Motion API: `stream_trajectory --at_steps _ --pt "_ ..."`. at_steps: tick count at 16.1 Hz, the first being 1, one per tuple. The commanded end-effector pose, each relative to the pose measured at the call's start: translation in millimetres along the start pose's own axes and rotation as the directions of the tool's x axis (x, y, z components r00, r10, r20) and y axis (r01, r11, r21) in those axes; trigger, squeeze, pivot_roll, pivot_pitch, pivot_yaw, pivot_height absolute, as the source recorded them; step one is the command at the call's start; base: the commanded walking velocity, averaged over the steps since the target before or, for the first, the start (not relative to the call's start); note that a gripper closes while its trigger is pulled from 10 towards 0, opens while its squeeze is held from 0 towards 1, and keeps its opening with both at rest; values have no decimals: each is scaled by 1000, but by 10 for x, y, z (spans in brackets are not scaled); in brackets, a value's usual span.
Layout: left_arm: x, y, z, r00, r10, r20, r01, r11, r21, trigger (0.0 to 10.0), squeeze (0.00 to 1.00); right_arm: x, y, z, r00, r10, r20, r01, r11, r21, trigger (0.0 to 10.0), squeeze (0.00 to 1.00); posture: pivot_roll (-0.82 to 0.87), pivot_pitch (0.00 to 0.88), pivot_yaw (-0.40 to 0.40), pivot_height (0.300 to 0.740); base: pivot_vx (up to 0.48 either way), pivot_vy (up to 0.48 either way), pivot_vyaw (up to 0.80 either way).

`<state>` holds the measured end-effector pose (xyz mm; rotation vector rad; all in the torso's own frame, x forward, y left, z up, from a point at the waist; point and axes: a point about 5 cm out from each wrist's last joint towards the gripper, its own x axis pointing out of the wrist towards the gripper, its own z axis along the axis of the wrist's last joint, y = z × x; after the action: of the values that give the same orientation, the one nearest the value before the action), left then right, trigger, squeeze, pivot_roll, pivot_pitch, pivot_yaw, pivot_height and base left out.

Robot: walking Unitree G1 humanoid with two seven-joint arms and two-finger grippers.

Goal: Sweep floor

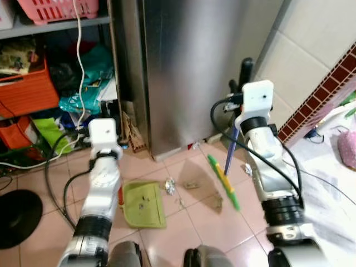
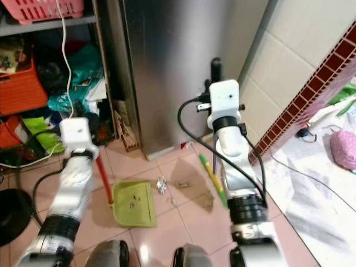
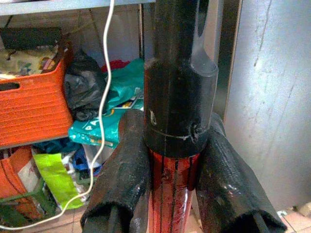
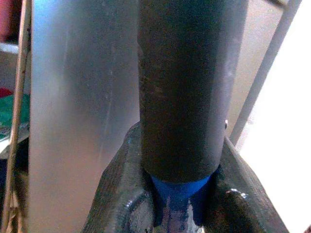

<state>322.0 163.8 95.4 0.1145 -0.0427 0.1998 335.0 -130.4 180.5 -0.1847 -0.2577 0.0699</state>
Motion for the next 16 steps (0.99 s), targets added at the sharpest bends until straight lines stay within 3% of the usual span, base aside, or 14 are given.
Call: stream_trajectory --at_steps 1,3,5,9,11,12,16 --pt "98 11 102 997 48 68 -50 998 28 10000 0 -11 35 -17 999 -21 -31 23 998 53 10000 0 -150 180 -61 740 0 0 0" --pt "121 20 68 994 82 73 -87 994 72 10000 0 -100 153 -94 997 12 -72 -5 995 100 10000 0 -163 182 -56 740 0 0 0" --pt "96 -48 -3 997 60 46 -62 997 47 10000 0 -184 226 -199 990 44 -134 -22 987 160 10000 0 -170 170 -52 740 0 0 0" --pt "134 -126 -28 998 58 37 -60 998 36 10000 0 -164 278 -205 980 107 -169 -63 967 246 10000 0 -176 156 -61 740 0 0 0" --pt "144 -174 -30 998 44 39 -46 998 32 10000 0 -144 298 -96 969 205 -140 -157 944 290 10000 0 -182 150 -64 740 0 0 0" --pt "156 -192 -28 999 40 37 -41 999 33 10000 0 -136 294 -41 950 282 -136 -220 909 353 10000 0 -190 146 -61 740 0 0 0" --pt "178 -222 -24 999 27 33 -28 999 30 10000 0 -2 133 244 962 262 -77 -198 863 464 10000 0 -203 142 -56 740 0 0 0"
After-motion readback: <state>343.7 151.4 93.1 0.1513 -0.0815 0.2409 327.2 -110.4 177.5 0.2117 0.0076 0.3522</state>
